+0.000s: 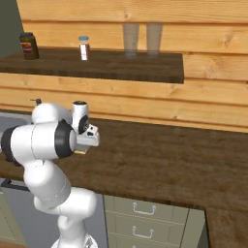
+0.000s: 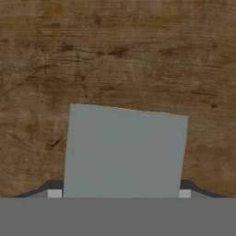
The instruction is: Pick up the sponge from the counter and clean the cutting board by briefly scrubbing or pressing down on the cutting board. Once finished, release the sponge.
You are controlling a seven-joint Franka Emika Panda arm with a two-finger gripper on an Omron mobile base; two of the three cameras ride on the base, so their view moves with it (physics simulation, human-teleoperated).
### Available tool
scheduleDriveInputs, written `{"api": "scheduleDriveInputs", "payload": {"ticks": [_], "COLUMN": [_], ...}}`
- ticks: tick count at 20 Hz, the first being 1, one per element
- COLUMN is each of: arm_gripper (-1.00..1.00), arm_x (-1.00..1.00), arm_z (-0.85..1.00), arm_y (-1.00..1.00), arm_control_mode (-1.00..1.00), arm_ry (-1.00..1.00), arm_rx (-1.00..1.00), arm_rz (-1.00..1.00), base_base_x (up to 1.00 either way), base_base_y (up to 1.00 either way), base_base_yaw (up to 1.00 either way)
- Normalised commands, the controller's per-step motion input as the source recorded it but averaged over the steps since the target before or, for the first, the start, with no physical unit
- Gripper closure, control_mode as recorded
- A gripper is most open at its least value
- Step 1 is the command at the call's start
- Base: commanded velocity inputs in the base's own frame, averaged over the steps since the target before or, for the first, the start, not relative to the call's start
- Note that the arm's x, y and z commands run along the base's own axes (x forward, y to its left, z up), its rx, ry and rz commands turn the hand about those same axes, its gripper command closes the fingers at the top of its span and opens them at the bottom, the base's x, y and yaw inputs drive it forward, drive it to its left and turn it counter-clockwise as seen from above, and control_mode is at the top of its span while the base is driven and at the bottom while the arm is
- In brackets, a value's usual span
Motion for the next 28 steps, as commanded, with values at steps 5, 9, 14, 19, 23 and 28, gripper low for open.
{"api": "scheduleDriveInputs", "payload": {"ticks": [5,9,14,19,23,28], "arm_gripper": [1.0,1.0,1.0,1.0,1.0,1.0], "arm_x": [-0.02,0.0,-0.22,-0.09,-0.05,-0.24], "arm_z": [0.18,0.04,0.07,0.06,0.0,-0.05], "arm_y": [1.0,1.0,0.96,0.99,0.66,0.57], "arm_control_mode": [-1.0,-1.0,-1.0,-1.0,-1.0,-1.0], "arm_ry": [0.0,-0.01,-0.05,0.0,-0.04,-0.19], "arm_rx": [0.0,-0.04,-0.07,-0.02,0.01,-0.13], "arm_rz": [0.0,0.0,0.0,0.0,0.0,-0.06], "base_base_x": [0.0,0.0,0.0,0.0,0.0,0.0], "base_base_y": [0.0,0.0,0.0,0.0,0.0,0.0], "base_base_yaw": [0.0,0.0,0.0,0.0,0.0,0.0]}}
